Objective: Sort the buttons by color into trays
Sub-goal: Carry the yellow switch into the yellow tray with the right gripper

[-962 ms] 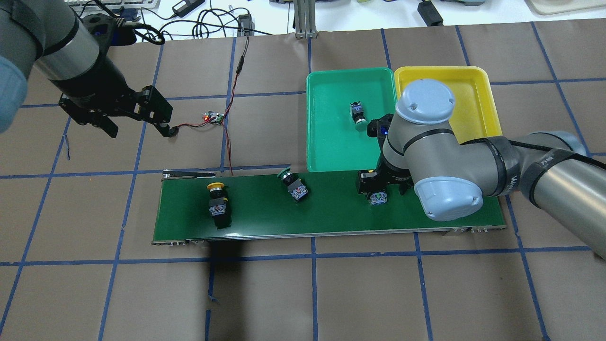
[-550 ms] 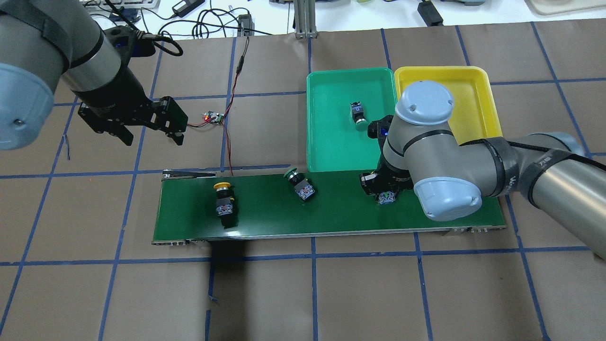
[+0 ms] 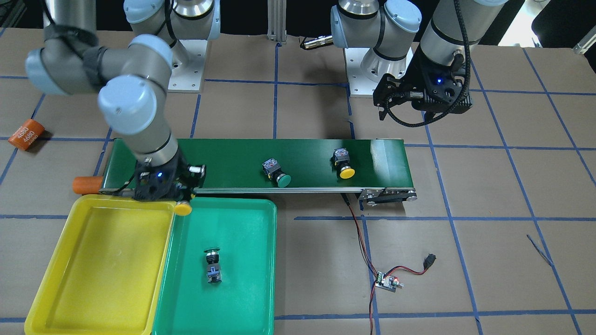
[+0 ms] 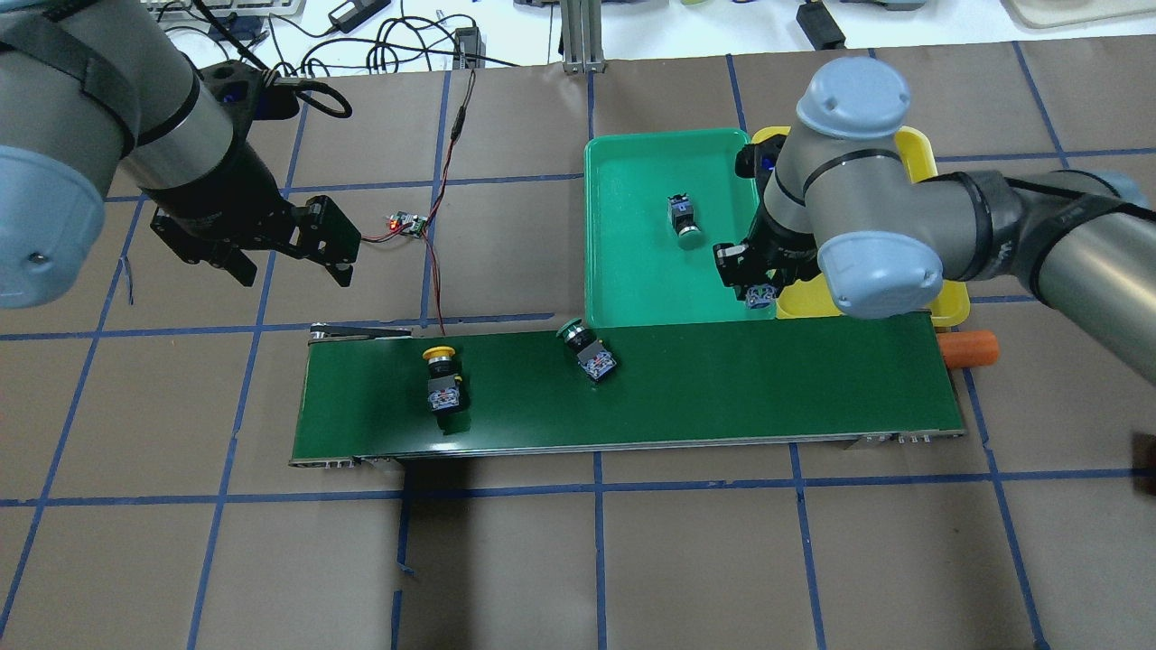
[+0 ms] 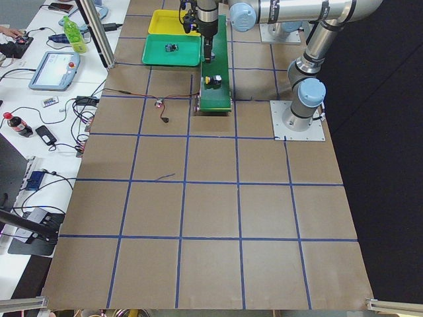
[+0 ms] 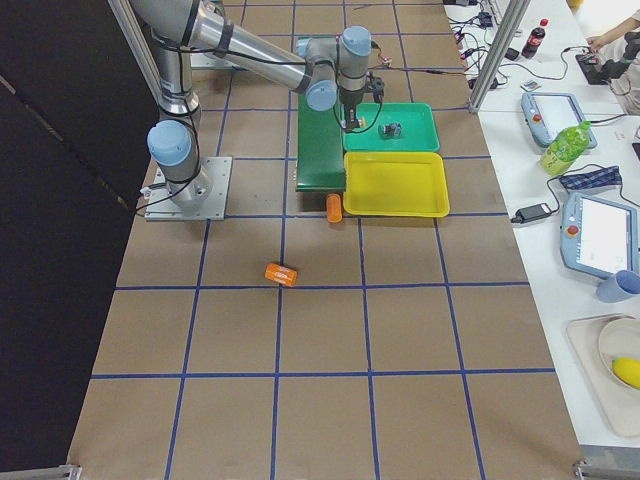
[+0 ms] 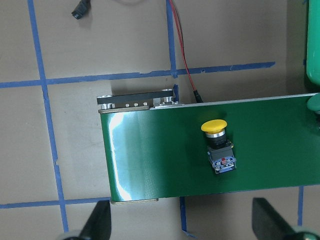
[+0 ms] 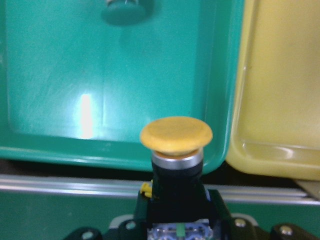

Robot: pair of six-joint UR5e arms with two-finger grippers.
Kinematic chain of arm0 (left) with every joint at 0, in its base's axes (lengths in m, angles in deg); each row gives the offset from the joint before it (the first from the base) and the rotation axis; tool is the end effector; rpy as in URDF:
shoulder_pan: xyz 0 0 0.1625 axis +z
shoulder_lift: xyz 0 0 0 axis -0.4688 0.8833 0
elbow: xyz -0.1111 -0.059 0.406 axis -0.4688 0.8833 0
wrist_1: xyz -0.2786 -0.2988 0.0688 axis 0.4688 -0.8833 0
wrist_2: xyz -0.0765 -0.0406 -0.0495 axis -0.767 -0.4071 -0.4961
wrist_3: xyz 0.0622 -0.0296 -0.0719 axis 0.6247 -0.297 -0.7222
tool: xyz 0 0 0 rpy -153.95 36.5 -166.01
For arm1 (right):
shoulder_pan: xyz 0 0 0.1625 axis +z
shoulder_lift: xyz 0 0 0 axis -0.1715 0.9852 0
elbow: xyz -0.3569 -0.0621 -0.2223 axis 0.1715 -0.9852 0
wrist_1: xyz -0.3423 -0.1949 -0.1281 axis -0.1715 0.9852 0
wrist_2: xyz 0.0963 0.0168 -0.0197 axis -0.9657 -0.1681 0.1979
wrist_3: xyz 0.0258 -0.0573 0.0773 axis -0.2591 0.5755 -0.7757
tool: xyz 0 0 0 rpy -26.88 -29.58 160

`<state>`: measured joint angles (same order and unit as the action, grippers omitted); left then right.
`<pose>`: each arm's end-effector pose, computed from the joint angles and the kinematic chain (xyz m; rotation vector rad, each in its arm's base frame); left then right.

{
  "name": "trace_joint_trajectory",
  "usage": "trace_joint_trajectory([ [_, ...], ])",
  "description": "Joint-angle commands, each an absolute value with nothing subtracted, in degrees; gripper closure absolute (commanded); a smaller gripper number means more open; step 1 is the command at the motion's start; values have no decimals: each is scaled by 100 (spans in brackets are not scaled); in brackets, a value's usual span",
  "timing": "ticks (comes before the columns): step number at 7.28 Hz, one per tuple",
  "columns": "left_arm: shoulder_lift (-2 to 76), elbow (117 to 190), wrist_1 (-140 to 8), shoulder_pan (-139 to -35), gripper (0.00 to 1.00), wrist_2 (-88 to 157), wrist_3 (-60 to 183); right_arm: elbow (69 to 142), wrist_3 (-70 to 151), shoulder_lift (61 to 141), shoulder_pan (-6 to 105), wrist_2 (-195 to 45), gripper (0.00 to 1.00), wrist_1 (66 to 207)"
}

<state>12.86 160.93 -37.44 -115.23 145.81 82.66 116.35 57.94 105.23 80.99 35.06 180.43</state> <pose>-0.1123 -0.4621 0.4576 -0.0934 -3.1299 -0.0396 0.1462 -0.5571 0.2750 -0.0543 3.0952 -0.0197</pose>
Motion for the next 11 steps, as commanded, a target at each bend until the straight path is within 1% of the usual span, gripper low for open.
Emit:
trace_joint_trajectory([
  [1,1300,16111,-3739,-11523,0,14601,8275,10689,6311,9757,7558,3514,98,17879],
  [2,1300,16103,-3739,-11523,0,14601,8275,10529,6384,9493,7303,3549,76,17687],
  [3,1300,16103,-3730,-11515,0,14601,8275,10493,6471,9429,7257,3549,38,17615],
  [4,1291,16103,-3739,-11514,0,14619,8319,10536,6472,9472,7283,3488,2,17615],
  [6,1300,16103,-3721,-11514,0,14601,8319,10571,6463,9647,7353,3479,0,17441],
  [7,1300,16103,-3721,-11514,0,14566,8258,10589,6455,9953,7536,3488,0,17091],
  [8,1308,16103,-3678,-11514,0,14557,8249,10859,6446,10269,7721,3549,0,17009],
  [9,1300,16111,-3677,-11514,0,14566,8258,11488,6489,10786,7766,3514,0,17017],
  [11,1300,16111,-3651,-11514,0,14557,8240,12903,7765,11894,7784,3479,0,17157],
])
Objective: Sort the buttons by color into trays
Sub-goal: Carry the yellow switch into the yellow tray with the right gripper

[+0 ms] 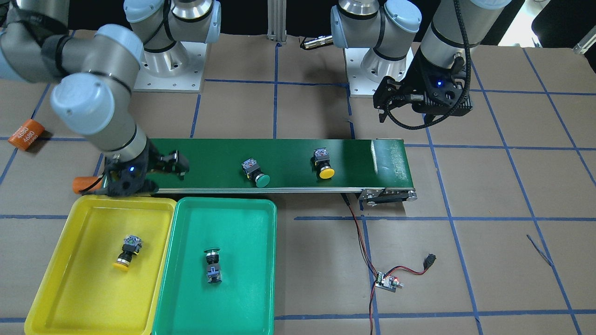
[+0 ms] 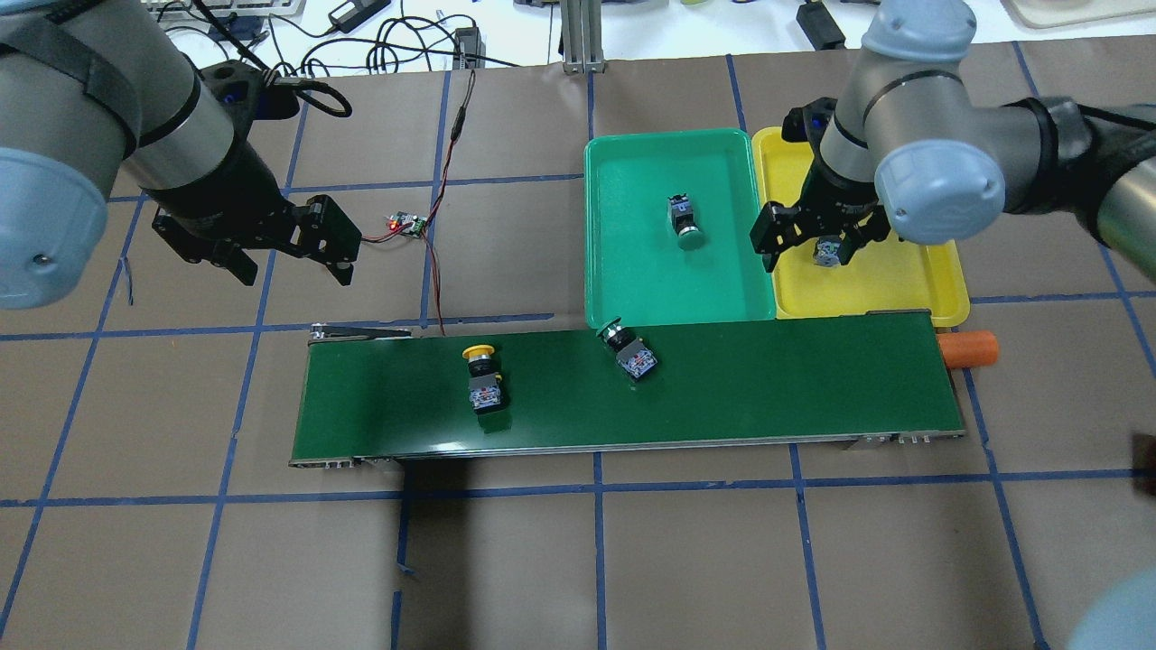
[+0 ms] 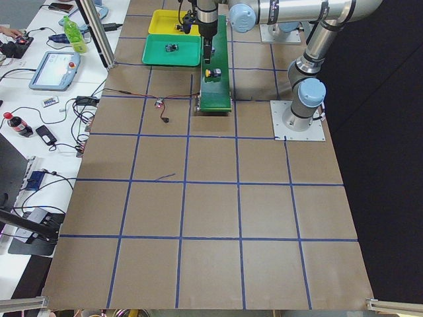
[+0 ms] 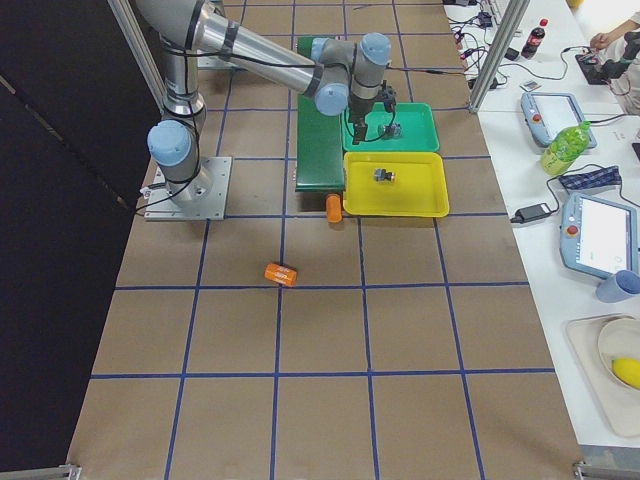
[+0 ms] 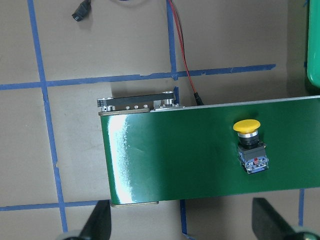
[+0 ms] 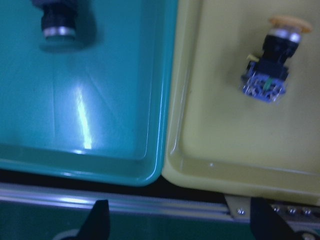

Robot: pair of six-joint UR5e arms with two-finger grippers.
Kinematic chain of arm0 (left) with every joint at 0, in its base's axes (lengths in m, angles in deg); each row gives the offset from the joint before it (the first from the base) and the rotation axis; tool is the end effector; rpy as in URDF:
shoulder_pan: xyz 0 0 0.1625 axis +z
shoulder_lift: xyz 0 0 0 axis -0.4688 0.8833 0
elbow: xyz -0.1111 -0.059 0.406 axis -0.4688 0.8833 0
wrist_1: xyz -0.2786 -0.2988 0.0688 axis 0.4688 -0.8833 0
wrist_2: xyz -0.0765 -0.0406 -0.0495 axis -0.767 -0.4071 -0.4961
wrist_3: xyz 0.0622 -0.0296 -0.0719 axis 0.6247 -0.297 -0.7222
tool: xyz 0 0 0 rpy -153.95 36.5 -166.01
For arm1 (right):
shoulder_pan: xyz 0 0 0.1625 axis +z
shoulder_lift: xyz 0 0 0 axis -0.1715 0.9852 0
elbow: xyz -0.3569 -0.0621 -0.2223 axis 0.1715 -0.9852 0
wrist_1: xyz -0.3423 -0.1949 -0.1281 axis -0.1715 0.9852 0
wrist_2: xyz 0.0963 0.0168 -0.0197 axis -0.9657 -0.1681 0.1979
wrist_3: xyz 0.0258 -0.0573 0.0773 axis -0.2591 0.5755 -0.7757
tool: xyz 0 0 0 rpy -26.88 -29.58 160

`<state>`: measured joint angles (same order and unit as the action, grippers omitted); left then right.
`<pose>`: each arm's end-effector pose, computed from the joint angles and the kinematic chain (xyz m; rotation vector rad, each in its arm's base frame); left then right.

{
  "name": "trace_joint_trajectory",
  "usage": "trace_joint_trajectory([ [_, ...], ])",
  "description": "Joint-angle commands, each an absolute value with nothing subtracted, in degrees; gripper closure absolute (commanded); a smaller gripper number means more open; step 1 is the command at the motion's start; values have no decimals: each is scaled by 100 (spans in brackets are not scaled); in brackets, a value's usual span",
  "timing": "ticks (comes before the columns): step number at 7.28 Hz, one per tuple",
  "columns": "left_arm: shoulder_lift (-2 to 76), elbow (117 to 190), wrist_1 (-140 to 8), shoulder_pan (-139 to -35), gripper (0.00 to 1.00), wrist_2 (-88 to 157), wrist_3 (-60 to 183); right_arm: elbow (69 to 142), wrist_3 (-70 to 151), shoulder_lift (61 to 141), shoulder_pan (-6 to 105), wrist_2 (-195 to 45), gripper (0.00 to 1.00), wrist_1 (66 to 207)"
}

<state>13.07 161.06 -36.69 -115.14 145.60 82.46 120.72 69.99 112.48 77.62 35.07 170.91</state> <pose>-0.1118 -0.4644 0.4561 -0.0854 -3.1271 -0.0280 0.1156 -0.5098 0.2930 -0.2827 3.0657 0.1480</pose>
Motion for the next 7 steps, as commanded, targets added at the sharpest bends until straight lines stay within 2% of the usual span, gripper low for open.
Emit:
trace_joint_trajectory([
  [1,1300,16112,-3659,-11514,0,14592,8258,13345,7808,12159,7793,3435,0,17514],
  [4,1300,16112,-3659,-11514,0,14601,8275,13586,8001,12171,8467,3321,0,18089],
  [7,1300,16112,-3659,-11514,0,14601,8302,13542,7720,11619,8962,3338,0,19158],
])
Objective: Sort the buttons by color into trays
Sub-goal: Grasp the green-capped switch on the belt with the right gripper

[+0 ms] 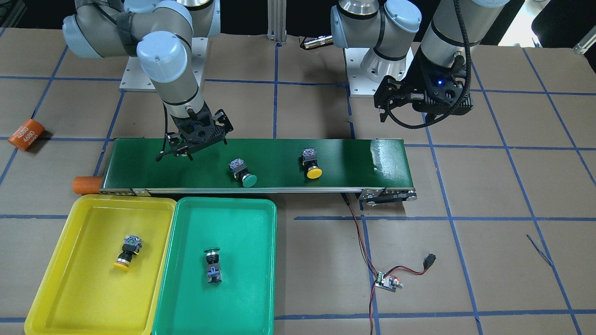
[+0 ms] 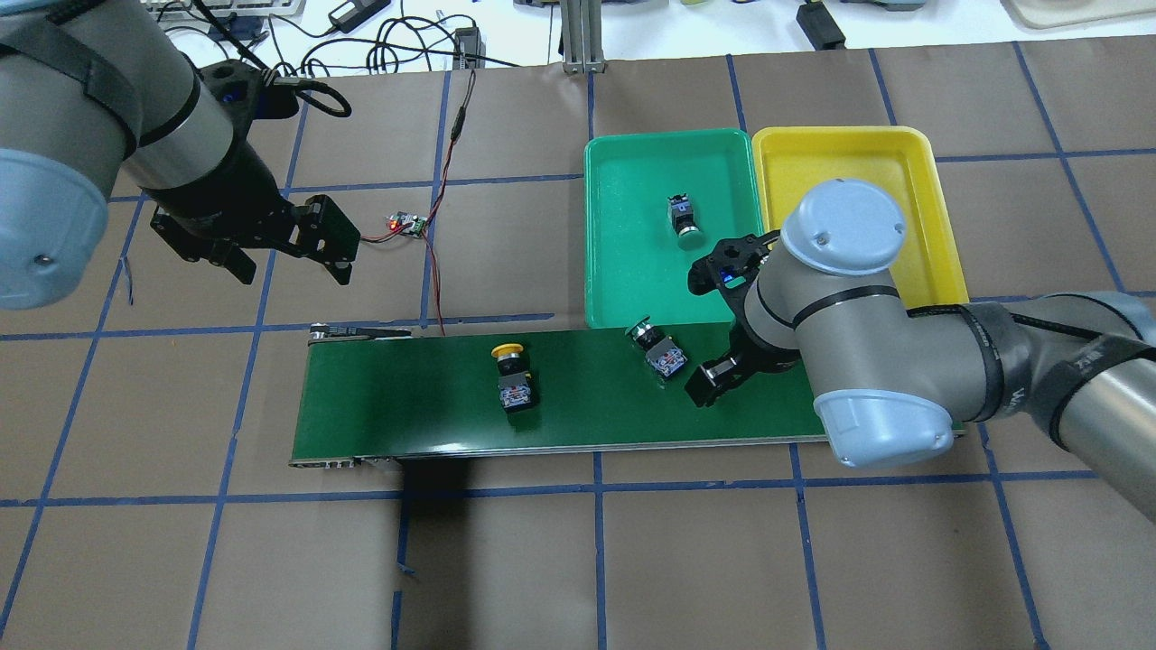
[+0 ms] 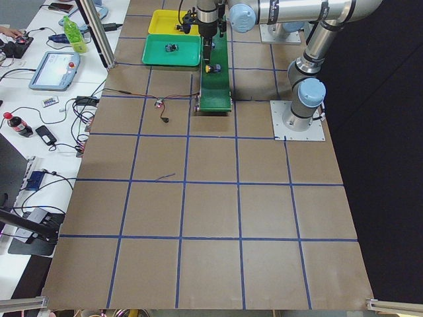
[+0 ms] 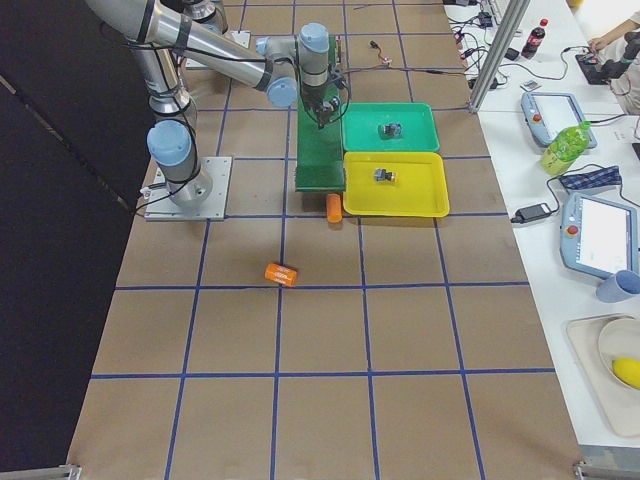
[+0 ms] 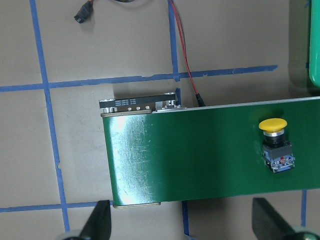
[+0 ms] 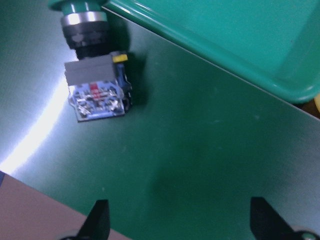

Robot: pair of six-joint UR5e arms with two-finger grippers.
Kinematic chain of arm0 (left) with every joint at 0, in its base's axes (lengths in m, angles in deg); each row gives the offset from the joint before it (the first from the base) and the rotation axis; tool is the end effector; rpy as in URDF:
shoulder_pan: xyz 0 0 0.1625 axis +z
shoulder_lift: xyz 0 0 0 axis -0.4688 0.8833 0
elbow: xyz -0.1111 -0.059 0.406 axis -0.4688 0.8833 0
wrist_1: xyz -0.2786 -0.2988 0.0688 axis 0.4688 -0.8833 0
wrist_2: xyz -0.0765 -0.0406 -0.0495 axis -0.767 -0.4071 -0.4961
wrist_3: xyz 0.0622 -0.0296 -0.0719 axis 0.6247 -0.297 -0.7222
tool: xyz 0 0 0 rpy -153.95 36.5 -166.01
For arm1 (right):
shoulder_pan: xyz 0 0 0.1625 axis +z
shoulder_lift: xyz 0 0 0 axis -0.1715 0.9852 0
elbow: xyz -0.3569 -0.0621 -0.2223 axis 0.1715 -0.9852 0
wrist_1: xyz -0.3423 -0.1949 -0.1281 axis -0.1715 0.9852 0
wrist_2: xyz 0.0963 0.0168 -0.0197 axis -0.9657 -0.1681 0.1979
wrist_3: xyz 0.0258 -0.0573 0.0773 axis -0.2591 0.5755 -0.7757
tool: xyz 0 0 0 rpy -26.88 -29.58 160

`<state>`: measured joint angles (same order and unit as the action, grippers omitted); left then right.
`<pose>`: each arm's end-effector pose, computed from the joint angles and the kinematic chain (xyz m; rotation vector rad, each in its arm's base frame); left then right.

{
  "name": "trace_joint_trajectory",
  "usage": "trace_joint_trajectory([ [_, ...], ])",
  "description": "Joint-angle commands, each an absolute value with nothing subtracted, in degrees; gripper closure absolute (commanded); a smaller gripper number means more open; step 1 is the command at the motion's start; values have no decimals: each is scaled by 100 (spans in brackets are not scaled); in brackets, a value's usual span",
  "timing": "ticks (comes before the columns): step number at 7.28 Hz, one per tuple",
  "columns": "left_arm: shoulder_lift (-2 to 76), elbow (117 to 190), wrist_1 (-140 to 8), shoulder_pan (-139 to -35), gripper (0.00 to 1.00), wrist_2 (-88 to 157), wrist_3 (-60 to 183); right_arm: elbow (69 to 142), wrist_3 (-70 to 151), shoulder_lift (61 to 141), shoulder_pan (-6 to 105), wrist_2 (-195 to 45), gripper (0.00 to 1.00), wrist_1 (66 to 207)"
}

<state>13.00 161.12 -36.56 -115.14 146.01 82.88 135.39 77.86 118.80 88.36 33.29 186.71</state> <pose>-0.1111 -0.4641 0.4563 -0.0972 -3.1341 -0.0251 0.2026 -0.4165 0.2618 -0.7770 2.9678 -0.0540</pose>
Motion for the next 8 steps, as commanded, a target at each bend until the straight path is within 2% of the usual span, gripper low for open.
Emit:
trace_joint_trajectory([
  [1,1300,16112,-3660,-11514,0,14601,8310,13490,7738,11487,9005,3338,0,19344],
  [3,1300,16112,-3651,-11514,0,14610,8311,13402,7738,11346,9015,3321,7,19486],
  [4,1300,16112,-3659,-11514,0,14610,8319,13402,7738,11266,9015,3321,7,19678],
  [5,1300,16112,-3651,-11514,0,14601,8319,13358,7703,11222,9015,3329,15,19758],
  [8,1300,16112,-3651,-11514,0,14610,8337,13200,7729,11204,9015,3356,72,19654],
])
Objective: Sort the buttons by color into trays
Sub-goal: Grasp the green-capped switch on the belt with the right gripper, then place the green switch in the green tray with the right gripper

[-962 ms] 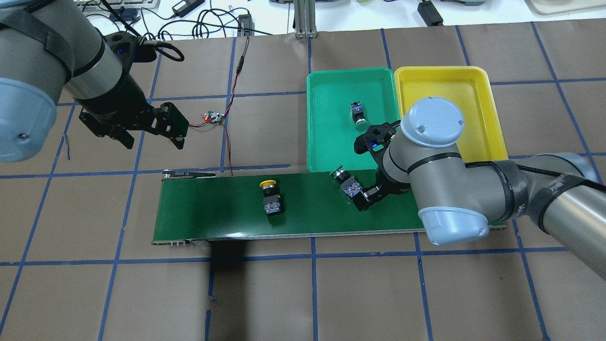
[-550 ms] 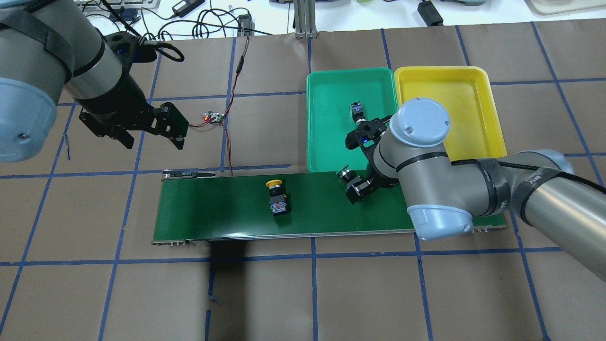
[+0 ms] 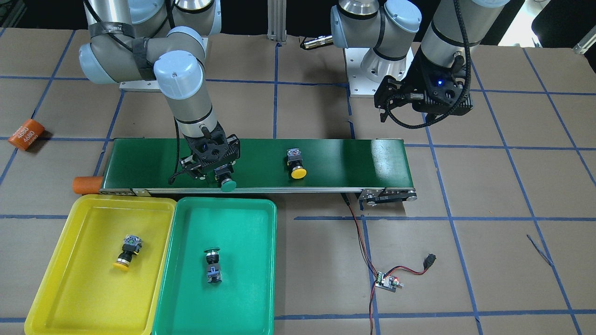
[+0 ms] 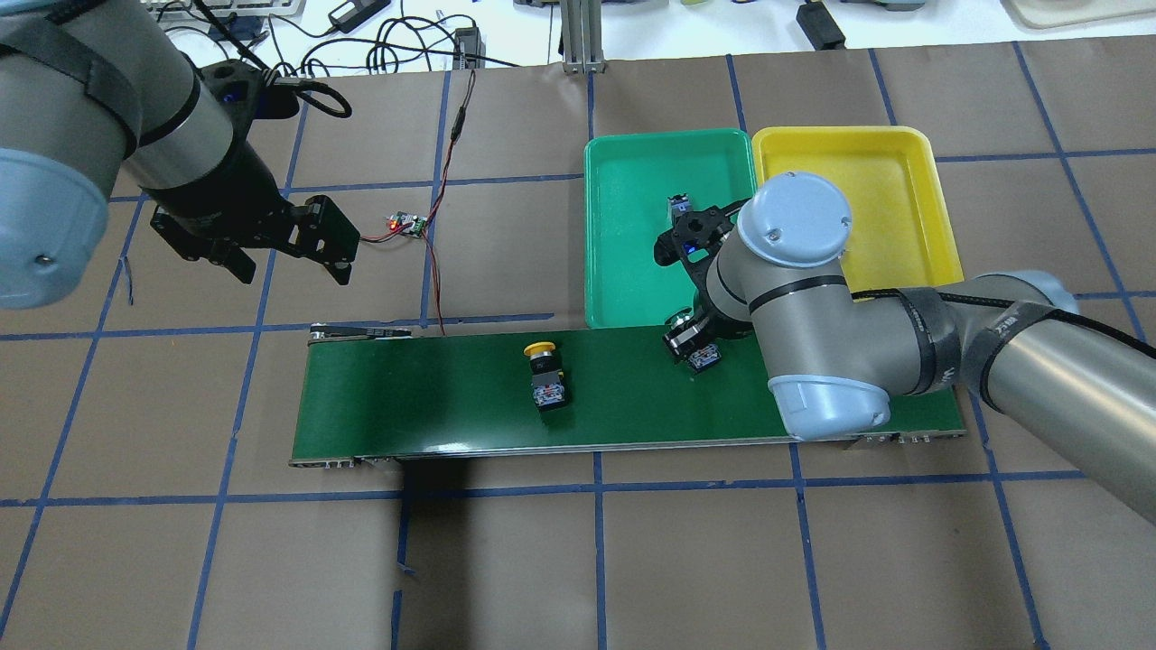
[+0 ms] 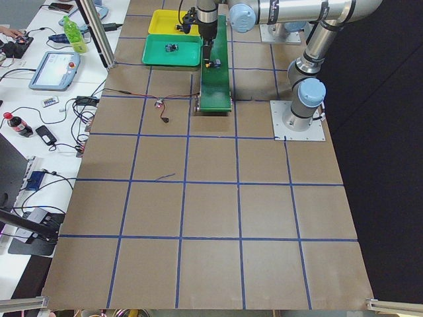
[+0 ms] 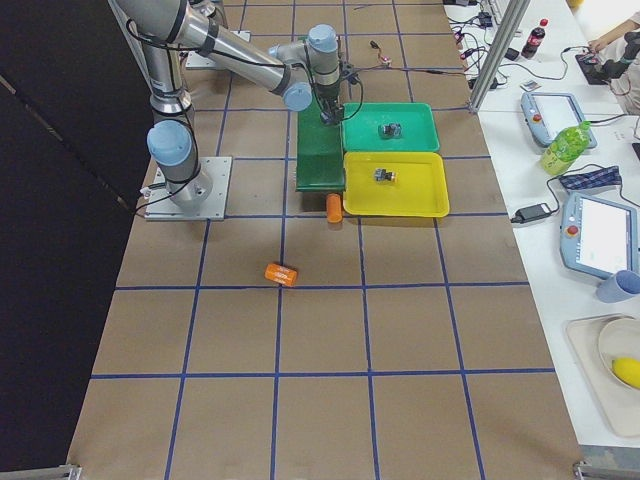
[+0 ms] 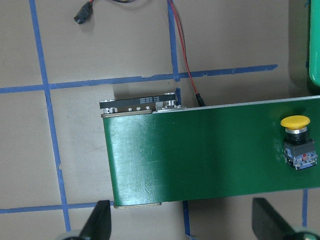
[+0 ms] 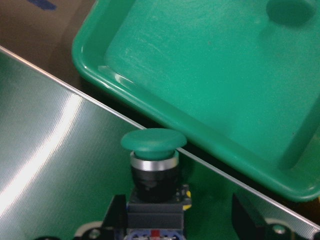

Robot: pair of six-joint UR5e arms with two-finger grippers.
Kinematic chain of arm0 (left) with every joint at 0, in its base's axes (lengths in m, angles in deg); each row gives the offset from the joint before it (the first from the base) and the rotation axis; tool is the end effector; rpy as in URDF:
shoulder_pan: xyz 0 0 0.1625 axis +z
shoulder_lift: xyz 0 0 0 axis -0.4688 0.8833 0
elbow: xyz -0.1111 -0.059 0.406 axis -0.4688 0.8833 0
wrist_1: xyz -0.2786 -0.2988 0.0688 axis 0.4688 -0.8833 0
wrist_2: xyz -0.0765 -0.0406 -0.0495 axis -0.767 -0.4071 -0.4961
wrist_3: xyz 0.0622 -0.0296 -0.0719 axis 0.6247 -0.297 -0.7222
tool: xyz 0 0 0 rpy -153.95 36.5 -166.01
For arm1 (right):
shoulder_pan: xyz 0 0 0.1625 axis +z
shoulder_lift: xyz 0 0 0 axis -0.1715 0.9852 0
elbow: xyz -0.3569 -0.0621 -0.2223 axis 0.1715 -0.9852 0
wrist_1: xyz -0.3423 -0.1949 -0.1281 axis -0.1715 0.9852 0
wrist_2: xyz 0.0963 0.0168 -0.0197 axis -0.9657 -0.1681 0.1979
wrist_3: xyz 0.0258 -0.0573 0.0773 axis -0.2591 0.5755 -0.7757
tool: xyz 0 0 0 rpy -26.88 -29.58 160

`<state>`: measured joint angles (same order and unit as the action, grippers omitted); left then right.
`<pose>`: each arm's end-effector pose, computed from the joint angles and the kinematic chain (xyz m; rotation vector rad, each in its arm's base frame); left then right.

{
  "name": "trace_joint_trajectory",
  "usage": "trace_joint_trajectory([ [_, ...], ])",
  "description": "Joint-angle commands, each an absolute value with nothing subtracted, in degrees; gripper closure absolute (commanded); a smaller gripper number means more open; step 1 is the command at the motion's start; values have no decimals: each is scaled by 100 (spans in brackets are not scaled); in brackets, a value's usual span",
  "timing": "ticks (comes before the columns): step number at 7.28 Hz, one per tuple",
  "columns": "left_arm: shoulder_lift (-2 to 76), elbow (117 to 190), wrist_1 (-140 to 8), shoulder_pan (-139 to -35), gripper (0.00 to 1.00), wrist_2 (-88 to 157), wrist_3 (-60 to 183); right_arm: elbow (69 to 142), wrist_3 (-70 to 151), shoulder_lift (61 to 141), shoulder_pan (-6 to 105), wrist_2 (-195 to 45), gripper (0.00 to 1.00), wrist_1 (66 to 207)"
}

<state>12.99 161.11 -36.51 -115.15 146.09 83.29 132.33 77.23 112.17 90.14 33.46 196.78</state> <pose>-0.1111 -0.4641 0.4566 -0.1088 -3.1351 -0.0233 0.2229 -0.4537 0.2494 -0.8142 2.9629 -0.2252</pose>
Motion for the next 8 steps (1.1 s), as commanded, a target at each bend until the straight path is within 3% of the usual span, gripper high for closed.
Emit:
trace_joint_trajectory([
  [1,1291,16112,-3651,-11514,0,14601,8337,13200,7738,11204,9015,3399,86,19662],
  [3,1291,16112,-3651,-11514,0,14610,8337,12825,7677,11126,8980,3435,93,19698],
  [5,1300,16112,-3651,-11514,0,14610,8337,11720,7650,10251,8848,3444,91,19680],
  [6,1300,16112,-3651,-11514,0,14619,8337,11157,7650,9750,8778,3435,84,19584],
  [8,1317,16112,-3651,-11514,0,14619,8346,10914,7650,9622,8733,3444,1,19303],
])
